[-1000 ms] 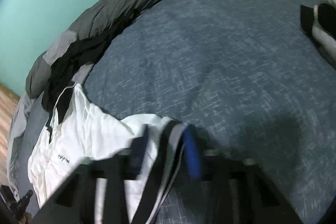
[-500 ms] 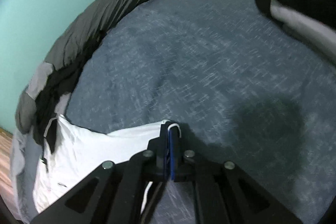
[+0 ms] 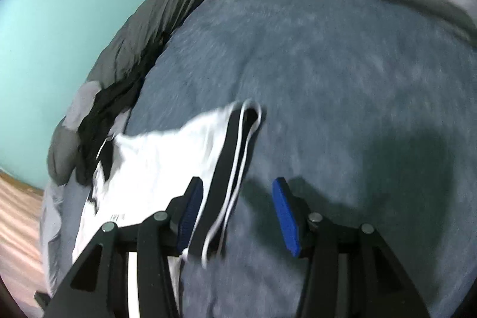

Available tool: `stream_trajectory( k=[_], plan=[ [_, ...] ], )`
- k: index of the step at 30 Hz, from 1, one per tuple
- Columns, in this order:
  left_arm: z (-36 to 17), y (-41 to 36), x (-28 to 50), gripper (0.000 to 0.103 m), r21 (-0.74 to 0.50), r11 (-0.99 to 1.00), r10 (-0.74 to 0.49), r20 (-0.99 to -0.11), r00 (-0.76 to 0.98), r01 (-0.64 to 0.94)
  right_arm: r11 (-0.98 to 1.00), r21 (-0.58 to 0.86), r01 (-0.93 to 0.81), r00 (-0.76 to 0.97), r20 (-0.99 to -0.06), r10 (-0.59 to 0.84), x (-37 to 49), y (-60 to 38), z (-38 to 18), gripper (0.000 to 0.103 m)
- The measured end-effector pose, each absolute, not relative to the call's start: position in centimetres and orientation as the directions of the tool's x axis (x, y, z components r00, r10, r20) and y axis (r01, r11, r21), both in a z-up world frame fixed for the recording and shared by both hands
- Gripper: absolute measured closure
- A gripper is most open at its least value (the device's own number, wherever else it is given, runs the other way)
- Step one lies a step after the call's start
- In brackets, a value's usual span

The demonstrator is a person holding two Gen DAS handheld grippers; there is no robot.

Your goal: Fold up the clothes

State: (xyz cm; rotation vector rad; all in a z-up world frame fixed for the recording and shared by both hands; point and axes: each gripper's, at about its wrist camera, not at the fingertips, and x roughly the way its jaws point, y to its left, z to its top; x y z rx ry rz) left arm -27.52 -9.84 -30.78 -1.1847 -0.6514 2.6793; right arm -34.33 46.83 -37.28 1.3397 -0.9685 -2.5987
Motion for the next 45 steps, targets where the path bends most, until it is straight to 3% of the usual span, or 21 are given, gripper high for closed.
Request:
stream_trajectory(
  k=[6,7,8,9,12,26,29,31,33,37,45],
  plan=[
    [-30.8,-9.9,-27.5,0.102,-0.439,-0.897,0.294,-0.671,-0.681,0.046,-0.788,0.587,-0.183,-0.591,-0.706,-0.389,-33.4,44.2,-38.8,0.057],
    [-30.8,-10.0,-27.5,0.102,-0.44,-0.897,0.292,-0.671,-0.681,0.048,-0.78,0.596,-0.189,-0.59,-0.704,-0.395,-33.5,44.0,-39.1,0.062],
    [-30.9,-10.0,-27.6,0.102,-0.442,-0.896,0.293,-0.672,-0.681,0.051,-0.772,0.605,-0.195,-0.589,-0.702,-0.401,-33.6,43.8,-39.4,0.074],
    [-30.9,-10.1,-27.6,0.102,-0.443,-0.895,0.293,-0.672,-0.68,0.051,-0.769,0.609,-0.197,-0.599,-0.696,-0.397,-33.6,43.7,-39.4,0.094],
    [-30.9,-10.2,-27.6,0.102,-0.444,-0.894,0.293,-0.671,-0.681,0.053,-0.751,0.63,-0.196,-0.622,-0.672,-0.402,-33.2,44.3,-39.1,0.101],
    [-30.7,-12.5,-27.5,0.102,-0.462,-0.882,0.276,-0.664,-0.695,0.091,-0.745,0.612,-0.267,-0.653,-0.683,-0.327,-32.2,45.0,-38.9,0.098],
    [-30.9,-14.1,-27.5,0.102,-0.475,-0.87,0.258,-0.664,-0.702,0.129,-0.739,0.602,-0.302,-0.695,-0.67,-0.262,-30.5,44.2,-37.3,0.072],
    [-31.2,-15.4,-27.5,0.1,-0.477,-0.863,0.238,-0.671,-0.702,0.163,-0.729,0.611,-0.307,-0.72,-0.651,-0.242,-29.3,43.6,-36.3,0.07],
    [-31.7,-16.5,-27.5,0.092,-0.481,-0.854,0.222,-0.68,-0.698,0.197,-0.719,0.633,-0.288,-0.742,-0.622,-0.25,-28.0,42.0,-35.5,0.07],
    [-32.8,-18.3,-27.8,0.092,-0.487,-0.836,0.203,-0.7,-0.684,0.251,-0.649,0.73,-0.216,-0.738,-0.557,-0.381,-26.4,38.0,-35.8,0.07],
    [-34.0,-19.4,-29.1,0.092,-0.451,-0.847,0.168,-0.728,-0.664,0.28,-0.663,0.741,-0.111,-0.667,-0.55,-0.503,-26.7,33.2,-37.8,0.07]
  ],
)
